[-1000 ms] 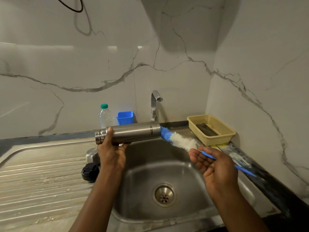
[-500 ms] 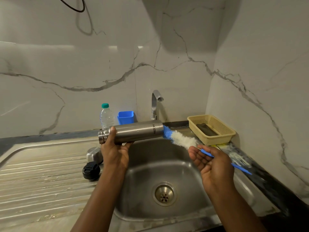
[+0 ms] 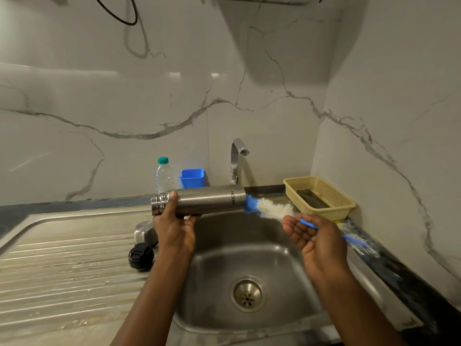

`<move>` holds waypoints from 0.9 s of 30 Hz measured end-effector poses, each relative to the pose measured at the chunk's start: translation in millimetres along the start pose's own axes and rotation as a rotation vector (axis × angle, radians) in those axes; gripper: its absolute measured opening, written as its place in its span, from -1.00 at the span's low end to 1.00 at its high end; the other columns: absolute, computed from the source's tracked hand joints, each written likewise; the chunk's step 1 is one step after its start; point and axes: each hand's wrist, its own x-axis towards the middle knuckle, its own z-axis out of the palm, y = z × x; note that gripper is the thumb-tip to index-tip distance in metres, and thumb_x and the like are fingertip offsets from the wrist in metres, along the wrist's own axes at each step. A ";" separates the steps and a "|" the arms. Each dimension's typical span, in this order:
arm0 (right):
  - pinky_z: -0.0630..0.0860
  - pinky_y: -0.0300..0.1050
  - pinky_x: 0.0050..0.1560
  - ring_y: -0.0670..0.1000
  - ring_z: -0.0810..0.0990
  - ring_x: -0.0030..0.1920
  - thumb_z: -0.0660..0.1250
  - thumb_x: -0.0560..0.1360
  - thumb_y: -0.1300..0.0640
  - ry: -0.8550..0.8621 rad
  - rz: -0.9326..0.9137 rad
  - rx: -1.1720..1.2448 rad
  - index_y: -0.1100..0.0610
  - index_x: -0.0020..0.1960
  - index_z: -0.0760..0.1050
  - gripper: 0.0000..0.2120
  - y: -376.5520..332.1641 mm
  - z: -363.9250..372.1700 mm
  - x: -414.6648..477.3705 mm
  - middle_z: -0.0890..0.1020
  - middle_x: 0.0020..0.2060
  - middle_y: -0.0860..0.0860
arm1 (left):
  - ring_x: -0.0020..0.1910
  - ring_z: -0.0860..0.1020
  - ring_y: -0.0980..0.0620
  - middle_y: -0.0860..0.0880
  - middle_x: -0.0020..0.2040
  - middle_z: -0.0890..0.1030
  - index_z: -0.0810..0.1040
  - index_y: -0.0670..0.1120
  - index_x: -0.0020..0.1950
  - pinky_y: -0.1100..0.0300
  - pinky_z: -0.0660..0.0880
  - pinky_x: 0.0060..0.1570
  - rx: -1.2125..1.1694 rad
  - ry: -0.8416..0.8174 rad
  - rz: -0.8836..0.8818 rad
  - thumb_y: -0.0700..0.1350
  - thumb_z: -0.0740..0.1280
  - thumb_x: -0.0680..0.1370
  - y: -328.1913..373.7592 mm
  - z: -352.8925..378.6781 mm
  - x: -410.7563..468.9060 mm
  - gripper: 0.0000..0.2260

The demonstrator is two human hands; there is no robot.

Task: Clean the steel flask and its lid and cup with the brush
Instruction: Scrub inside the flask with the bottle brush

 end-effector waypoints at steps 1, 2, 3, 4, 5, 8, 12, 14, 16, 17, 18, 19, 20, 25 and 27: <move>0.71 -0.12 -0.23 0.14 0.77 -0.23 0.28 0.61 0.31 -0.019 -0.040 -0.048 0.35 -0.02 0.60 -0.85 -6.7 4.6 7.0 0.72 -0.12 0.34 | 0.31 0.63 -0.22 -0.21 0.36 0.61 0.44 -0.11 0.49 -0.38 0.59 0.20 0.010 0.012 0.006 -0.17 0.47 0.58 0.0 0.7 1.0 -0.51; 0.71 -0.13 -0.24 0.13 0.76 -0.26 0.30 0.60 0.31 -0.043 -0.087 -0.105 0.34 -0.06 0.60 -0.86 -14.4 10.1 14.6 0.72 -0.13 0.34 | 0.30 0.63 -0.20 -0.21 0.36 0.61 0.43 -0.12 0.50 -0.37 0.59 0.22 0.024 0.031 0.014 -0.18 0.48 0.57 0.0 0.7 2.4 -0.49; 0.70 -0.13 -0.25 0.12 0.75 -0.28 0.31 0.59 0.31 -0.066 -0.135 -0.174 0.32 -0.08 0.61 -0.87 -23.7 17.3 20.3 0.72 -0.15 0.34 | 0.30 0.63 -0.19 -0.20 0.38 0.60 0.40 -0.12 0.51 -0.35 0.59 0.22 0.038 0.050 0.022 -0.18 0.49 0.56 0.0 0.9 3.7 -0.46; 0.70 -0.13 -0.26 0.13 0.75 -0.29 0.33 0.58 0.31 -0.086 -0.178 -0.250 0.33 -0.09 0.61 -0.87 -33.0 26.1 26.3 0.72 -0.16 0.35 | 0.30 0.62 -0.16 -0.18 0.39 0.58 0.37 -0.11 0.53 -0.32 0.60 0.23 0.061 0.074 0.028 -0.18 0.51 0.55 -0.5 0.3 5.4 -0.42; 0.70 -0.11 -0.26 0.15 0.75 -0.28 0.35 0.56 0.30 -0.104 -0.217 -0.326 0.34 -0.09 0.62 -0.87 -42.3 36.3 29.3 0.72 -0.18 0.34 | 0.30 0.60 -0.14 -0.16 0.39 0.57 0.35 -0.09 0.51 -0.29 0.59 0.25 0.103 0.095 0.035 -0.18 0.53 0.54 -1.7 0.1 6.8 -0.40; 0.72 -0.06 -0.23 0.25 0.75 -0.23 0.38 0.54 0.27 -0.194 -0.330 -0.534 0.36 -0.09 0.64 -0.86 -66.1 75.7 33.1 0.72 -0.27 0.29 | 0.31 0.55 -0.11 -0.08 0.30 0.54 0.32 0.03 0.36 -0.22 0.50 0.38 0.318 0.141 0.078 -0.15 0.58 0.50 -4.8 0.5 6.0 -0.43; 0.73 -0.04 -0.16 0.19 0.76 -0.23 0.35 0.62 0.21 -0.337 -0.443 -0.784 0.31 -0.04 0.64 -0.82 -84.6 137.7 36.6 0.74 -0.25 0.22 | 0.13 0.55 0.02 0.00 0.17 0.55 0.28 0.00 0.34 -0.04 0.47 0.36 0.463 0.124 0.119 -0.16 0.56 0.53 -8.9 2.7 0.2 -0.46; 0.73 -0.03 -0.17 0.17 0.76 -0.25 0.33 0.63 0.19 -0.384 -0.487 -0.846 0.32 -0.01 0.64 -0.80 -85.7 170.7 45.4 0.74 -0.24 0.22 | 0.10 0.55 0.04 0.03 0.13 0.55 0.28 -0.02 0.34 -0.02 0.47 0.33 0.470 0.115 0.118 -0.17 0.55 0.54 -9.5 3.5 -0.6 -0.47; 0.73 -0.01 -0.19 0.18 0.76 -0.28 0.33 0.63 0.17 -0.421 -0.512 -0.881 0.33 -0.03 0.64 -0.77 -81.2 204.2 56.5 0.73 -0.26 0.23 | 0.05 0.56 0.10 0.04 0.11 0.56 0.30 -0.07 0.37 -0.05 0.49 0.37 0.450 0.107 0.120 -0.19 0.55 0.54 -10.0 4.6 -0.1 -0.46; 0.73 0.01 -0.20 0.18 0.76 -0.29 0.32 0.62 0.18 -0.434 -0.514 -0.894 0.34 -0.05 0.64 -0.76 -77.2 220.6 62.7 0.73 -0.28 0.23 | 0.04 0.56 0.12 0.03 0.12 0.56 0.31 -0.09 0.39 -0.06 0.49 0.39 0.444 0.105 0.120 -0.19 0.55 0.54 -10.2 4.7 0.7 -0.45; 0.73 0.01 -0.22 0.18 0.76 -0.31 0.32 0.62 0.19 -0.440 -0.516 -0.912 0.35 -0.07 0.64 -0.76 -72.3 236.5 69.0 0.73 -0.29 0.23 | 0.04 0.56 0.13 0.03 0.12 0.57 0.31 -0.10 0.41 -0.07 0.49 0.40 0.438 0.103 0.121 -0.20 0.55 0.54 -10.4 4.7 1.2 -0.44; 0.72 0.00 -0.24 0.18 0.75 -0.32 0.31 0.61 0.20 -0.440 -0.515 -0.937 0.36 -0.08 0.63 -0.76 -66.6 250.9 74.7 0.73 -0.30 0.23 | 0.04 0.56 0.13 0.02 0.13 0.57 0.31 -0.10 0.41 -0.09 0.49 0.41 0.430 0.101 0.122 -0.20 0.55 0.54 -10.7 4.5 2.3 -0.43; 0.71 -0.03 -0.28 0.17 0.75 -0.34 0.30 0.61 0.20 -0.437 -0.508 -0.963 0.37 -0.07 0.63 -0.76 -60.5 262.9 80.3 0.73 -0.29 0.24 | 0.05 0.57 0.11 0.01 0.14 0.58 0.31 -0.10 0.41 -0.11 0.49 0.42 0.417 0.099 0.123 -0.21 0.55 0.53 -10.8 4.4 2.1 -0.44; 0.65 -0.09 -0.39 0.17 0.74 -0.35 0.27 0.61 0.24 -0.440 -0.393 -1.049 0.42 0.02 0.58 -0.76 -16.7 302.7 109.6 0.71 -0.24 0.29 | 0.06 0.60 0.03 -0.04 0.14 0.60 0.33 -0.09 0.35 -0.20 0.50 0.40 0.375 0.113 0.112 -0.22 0.56 0.52 -10.1 5.9 7.5 -0.47; 0.66 -0.08 -0.40 0.14 0.73 -0.40 0.25 0.61 0.25 -0.442 -0.374 -1.077 0.41 0.06 0.56 -0.78 -0.4 311.9 120.5 0.70 -0.26 0.27 | 0.07 0.60 0.02 -0.04 0.14 0.61 0.33 -0.07 0.34 -0.20 0.51 0.40 0.370 0.123 0.108 -0.22 0.56 0.52 -9.5 4.5 9.7 -0.48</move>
